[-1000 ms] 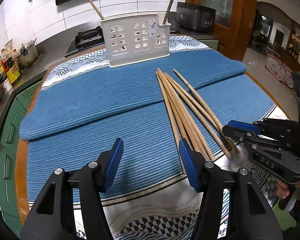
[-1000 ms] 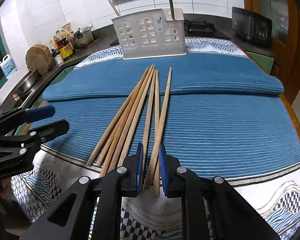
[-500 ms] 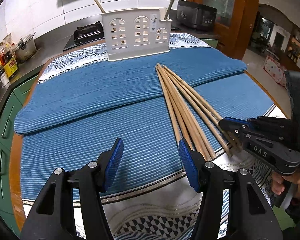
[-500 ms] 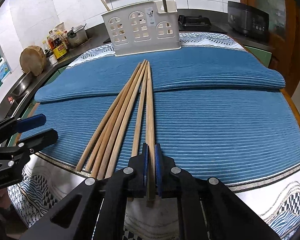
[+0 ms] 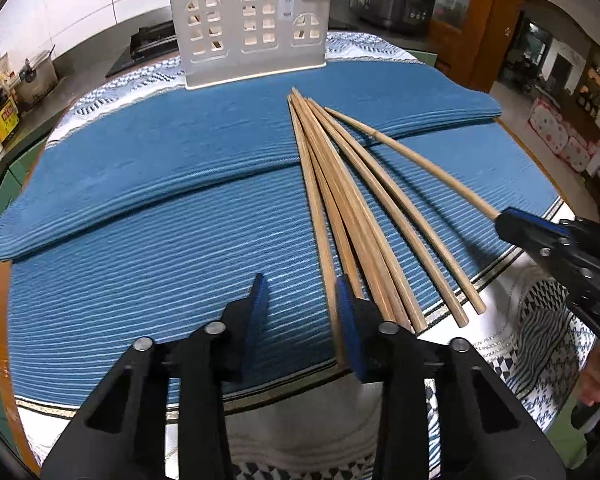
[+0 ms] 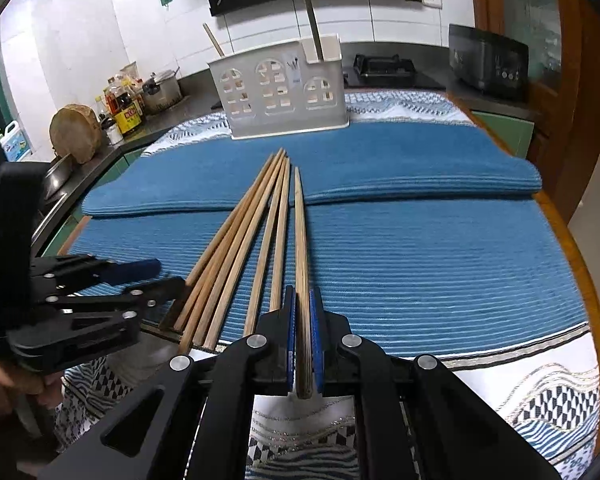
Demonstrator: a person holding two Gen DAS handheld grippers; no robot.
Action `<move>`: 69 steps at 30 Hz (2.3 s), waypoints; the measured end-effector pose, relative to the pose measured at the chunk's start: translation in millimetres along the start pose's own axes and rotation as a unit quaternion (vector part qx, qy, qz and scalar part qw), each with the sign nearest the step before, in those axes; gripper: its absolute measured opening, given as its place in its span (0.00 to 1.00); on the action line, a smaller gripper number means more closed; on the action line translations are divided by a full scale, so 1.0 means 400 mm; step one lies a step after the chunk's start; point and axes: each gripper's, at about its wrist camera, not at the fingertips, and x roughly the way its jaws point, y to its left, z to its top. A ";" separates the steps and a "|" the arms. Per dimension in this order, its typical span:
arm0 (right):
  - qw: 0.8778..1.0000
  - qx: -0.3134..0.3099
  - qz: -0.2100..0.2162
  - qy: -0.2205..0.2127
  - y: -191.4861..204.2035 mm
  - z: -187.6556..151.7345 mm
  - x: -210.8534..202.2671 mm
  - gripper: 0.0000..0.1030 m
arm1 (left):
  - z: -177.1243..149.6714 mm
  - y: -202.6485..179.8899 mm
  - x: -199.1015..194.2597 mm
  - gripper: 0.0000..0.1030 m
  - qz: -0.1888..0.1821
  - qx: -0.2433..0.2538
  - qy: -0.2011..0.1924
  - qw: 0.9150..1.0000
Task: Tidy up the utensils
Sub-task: 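Close the right tool on a chopstick while the left tool grasps another chopstick, then lift both held chopsticks and carry them above the white basket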
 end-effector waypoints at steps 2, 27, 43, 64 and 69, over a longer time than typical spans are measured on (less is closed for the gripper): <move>1.000 -0.001 0.002 -0.004 -0.001 -0.001 -0.009 0.07 | -0.001 -0.001 0.005 0.29 -0.001 -0.006 0.002 1.000; 0.998 -0.004 0.009 -0.058 -0.013 0.026 -0.106 0.07 | 0.000 -0.032 0.024 0.07 0.000 -0.003 0.004 1.000; 0.997 -0.014 0.010 -0.071 0.002 0.039 -0.121 0.07 | 0.021 -0.015 0.037 0.08 -0.027 0.007 0.050 0.998; 0.992 -0.037 0.024 -0.119 0.014 0.134 -0.194 0.07 | 0.089 0.066 -0.132 0.05 -0.045 -0.030 -0.073 0.996; 0.990 -0.047 0.031 -0.132 0.025 0.186 -0.211 0.07 | 0.115 0.070 -0.175 0.05 -0.044 -0.036 -0.115 0.992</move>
